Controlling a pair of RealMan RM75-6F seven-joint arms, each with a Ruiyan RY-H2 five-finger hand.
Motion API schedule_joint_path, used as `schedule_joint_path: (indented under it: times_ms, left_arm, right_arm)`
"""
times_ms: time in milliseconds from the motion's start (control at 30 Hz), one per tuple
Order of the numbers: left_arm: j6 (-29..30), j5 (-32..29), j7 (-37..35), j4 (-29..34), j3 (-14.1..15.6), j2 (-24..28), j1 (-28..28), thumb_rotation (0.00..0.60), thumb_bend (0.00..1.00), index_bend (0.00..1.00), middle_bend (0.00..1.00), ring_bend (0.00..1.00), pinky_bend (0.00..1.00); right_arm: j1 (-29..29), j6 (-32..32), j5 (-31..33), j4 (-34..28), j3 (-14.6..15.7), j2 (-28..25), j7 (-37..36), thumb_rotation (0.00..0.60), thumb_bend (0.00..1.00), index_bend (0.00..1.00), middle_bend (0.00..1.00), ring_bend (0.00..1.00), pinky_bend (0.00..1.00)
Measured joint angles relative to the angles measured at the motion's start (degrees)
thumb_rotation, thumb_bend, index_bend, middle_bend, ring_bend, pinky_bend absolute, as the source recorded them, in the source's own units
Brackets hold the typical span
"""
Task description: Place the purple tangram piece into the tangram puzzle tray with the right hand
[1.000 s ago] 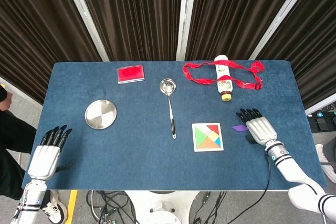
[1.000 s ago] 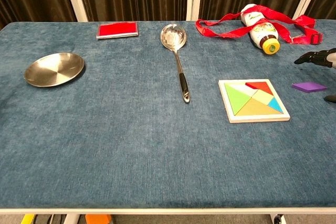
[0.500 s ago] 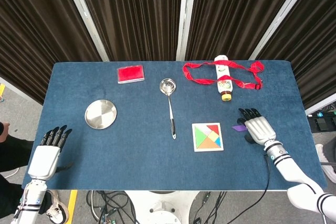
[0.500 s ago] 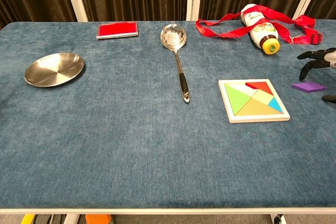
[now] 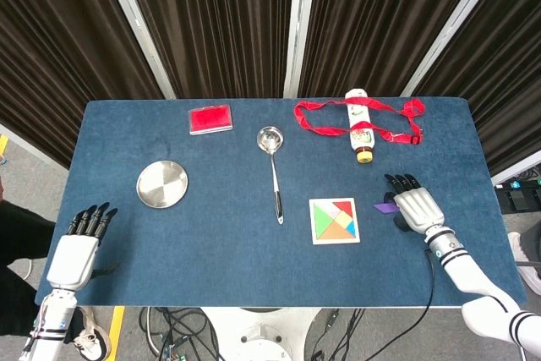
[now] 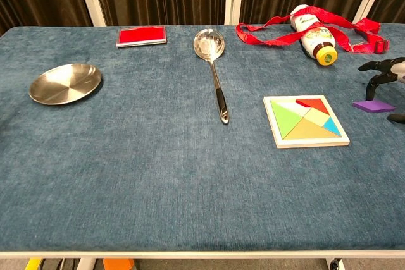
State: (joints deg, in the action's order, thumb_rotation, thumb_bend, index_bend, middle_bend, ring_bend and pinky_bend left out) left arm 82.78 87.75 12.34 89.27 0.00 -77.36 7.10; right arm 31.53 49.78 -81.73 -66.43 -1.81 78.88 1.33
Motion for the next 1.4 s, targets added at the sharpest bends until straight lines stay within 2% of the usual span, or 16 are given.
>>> schedule_joint_path:
  times_ms: [433,700,1000,1200,1400]
  left_arm:
    - [-0.3,-0.4,-0.1,-0.1,0.0,-0.1,0.0,0.600,0.00,0.10,0.03,0.00,0.11]
    - [-0.3,-0.5,-0.3,-0.2,0.0,-0.1,0.0,0.600,0.00,0.10,0.03,0.00,0.12]
    - [-0.2,-0.4,-1.1,-0.5,0.0,-0.1,0.0,0.600,0.00,0.10,0.03,0.00,0.12]
    - [0.1,-0.3,-2.6,-1.2,0.1,-0.1,-0.2,0.600,0.00,0.10,0.03,0.00,0.12]
    - [0.1,-0.2,-4.4,-2.2,0.2,-0.2,-0.3,0.600,0.00,0.10,0.03,0.00,0.12]
  right_arm:
    - [0.0,0.2,0.5,-0.3,0.3,0.2,0.9,0.600,0.26,0.44,0.00,0.00,0.00]
    - [-0.3,1.2,0.6,-0.4,0.3,0.4,1.1,0.600,0.26,0.52,0.00,0.00,0.00]
    - [-0.7,2.2,1.2,-1.1,-0.1,-0.1,1.4,0.600,0.26,0.56,0.00,0.00,0.00]
    - [-0.7,2.2,3.2,-4.0,-1.3,-1.4,1.7,0.600,0.26,0.57,0.00,0.00,0.00]
    - [0.4,-0.2,7.5,-9.4,-3.2,-3.8,3.8,0.600,0.26,0.57,0.00,0.00,0.00]
